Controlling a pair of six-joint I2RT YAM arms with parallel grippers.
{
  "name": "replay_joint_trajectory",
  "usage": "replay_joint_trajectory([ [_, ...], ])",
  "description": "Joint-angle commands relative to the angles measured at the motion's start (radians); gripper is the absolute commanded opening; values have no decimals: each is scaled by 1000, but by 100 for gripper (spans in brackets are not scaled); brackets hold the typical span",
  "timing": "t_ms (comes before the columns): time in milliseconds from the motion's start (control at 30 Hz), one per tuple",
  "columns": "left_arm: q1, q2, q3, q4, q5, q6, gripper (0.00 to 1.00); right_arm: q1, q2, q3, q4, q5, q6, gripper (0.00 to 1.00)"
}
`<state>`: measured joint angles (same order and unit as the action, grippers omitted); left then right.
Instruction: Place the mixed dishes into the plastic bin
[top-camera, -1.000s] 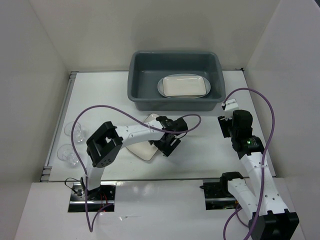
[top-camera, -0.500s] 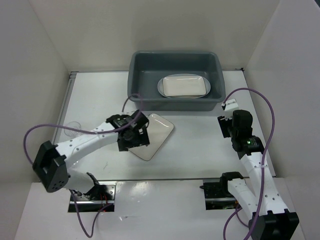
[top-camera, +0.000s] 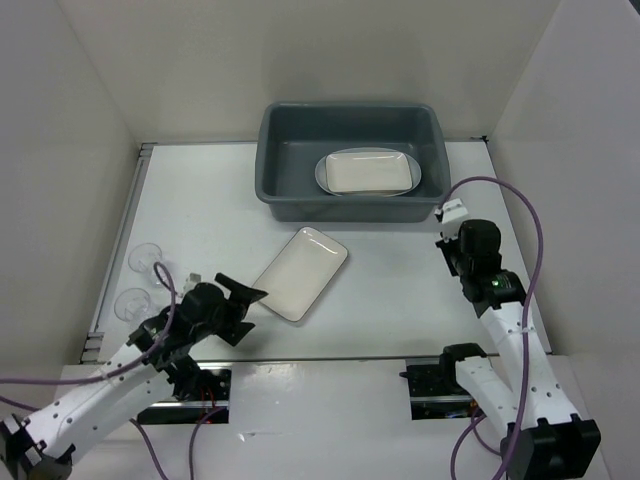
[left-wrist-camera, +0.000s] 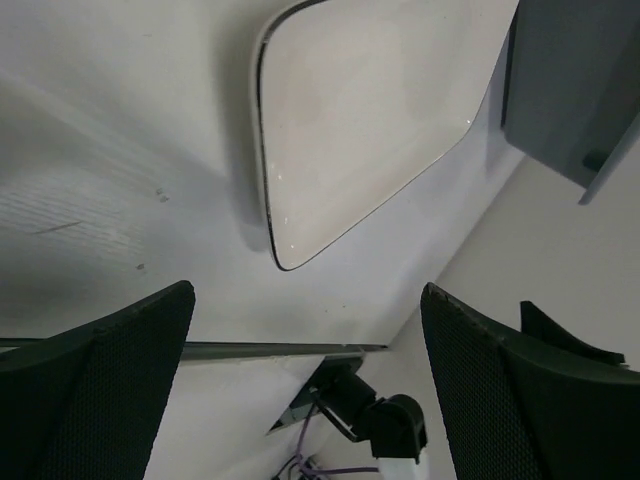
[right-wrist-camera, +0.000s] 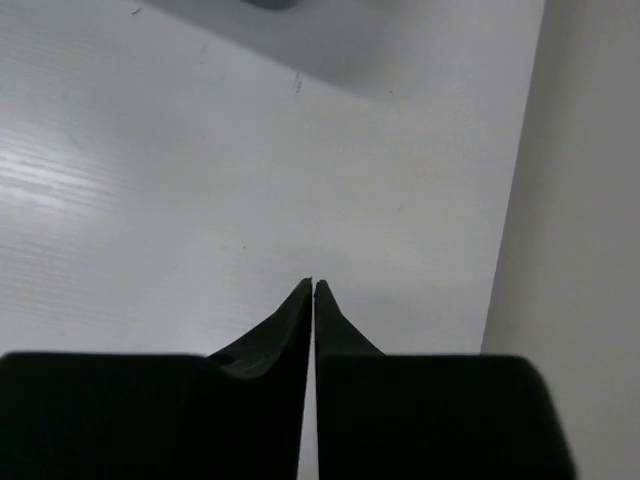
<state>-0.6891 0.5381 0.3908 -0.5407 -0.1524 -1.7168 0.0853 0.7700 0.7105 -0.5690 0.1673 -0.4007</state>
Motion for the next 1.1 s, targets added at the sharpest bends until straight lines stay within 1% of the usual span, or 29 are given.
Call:
replay_joint_trajectory([
  [0, 3, -152, -85, 21, -36, -197, 100, 53, -38, 14, -6, -139, -53, 0],
  [33, 3, -188, -99, 6, -47, -226, 100, 62, -57, 24, -21, -206, -125, 0],
  [67, 3, -220, -113, -23, -58, -236, 100, 71, -86, 43, -63, -373, -166, 0],
  [100, 3, -278, -122, -42, -70, -247, 100, 105, -86, 43, -75, -441, -194, 0],
  [133, 3, -305, -142, -59, -70, -274, 100, 135, -77, 61, -75, -489, -211, 0],
  [167, 3, -326, -153, -91, -70, -286, 100, 174, -27, 87, -75, -523, -201, 0],
  [200, 3, -364, -153, -100, -70, -287, 100, 254, 10, 102, -75, -523, -190, 0],
  [233, 3, -378, -168, -100, -70, -296, 100, 281, 50, 116, -75, -552, -190, 0],
  [267, 3, -389, -179, -100, -70, -296, 100, 294, 92, 144, -86, -590, -235, 0],
  [300, 3, -401, -179, -100, -70, -296, 100, 294, 182, 159, -112, -680, -262, 0],
  [367, 3, -402, -205, -100, -61, -296, 100, 306, 259, 170, -95, -716, -296, 0],
  [400, 14, -388, -205, -88, -61, -296, 100, 327, 305, 170, -30, -692, -296, 0],
  [467, 14, -359, -216, -78, -61, -287, 100, 366, 343, 150, 21, -645, -312, 0],
  [500, 14, -349, -216, -77, -61, -287, 100, 385, 385, 150, 32, -608, -334, 0],
  [567, 14, -320, -204, -87, -61, -287, 100, 477, 422, 170, 21, -566, -419, 0],
  [600, 14, -310, -179, -102, -61, -287, 100, 549, 452, 170, 21, -499, -440, 0],
  [633, 14, -296, -179, -102, -61, -287, 100, 550, 469, 170, 21, -471, -457, 0],
  [667, 14, -261, -170, -114, -61, -287, 100, 597, 488, 185, 35, -453, -489, 0],
  [733, 14, -213, -145, -105, -61, -267, 100, 637, 555, 223, 46, -433, -500, 0],
  [767, 14, -148, -118, -105, -61, -257, 100, 651, 577, 234, 64, -414, -510, 0],
  [833, 14, -65, -80, -82, -61, -204, 100, 679, 632, 254, 90, -385, -520, 0],
  [867, 14, 38, -57, -70, -61, -178, 100, 704, 650, 265, 118, -349, -533, 0],
  [933, 45, 147, 18, -20, -61, -75, 100, 715, 692, 288, 138, -316, -544, 0],
  [967, 59, 245, 43, -10, -61, -41, 100, 715, 731, 288, 147, -289, -553, 0],
  [1033, 103, 325, 80, 1, -33, 20, 100, 715, 758, 325, 164, -275, -553, 0],
  [1067, 115, 326, 80, 16, -9, 37, 100, 725, 776, 336, 173, -252, -553, 0],
])
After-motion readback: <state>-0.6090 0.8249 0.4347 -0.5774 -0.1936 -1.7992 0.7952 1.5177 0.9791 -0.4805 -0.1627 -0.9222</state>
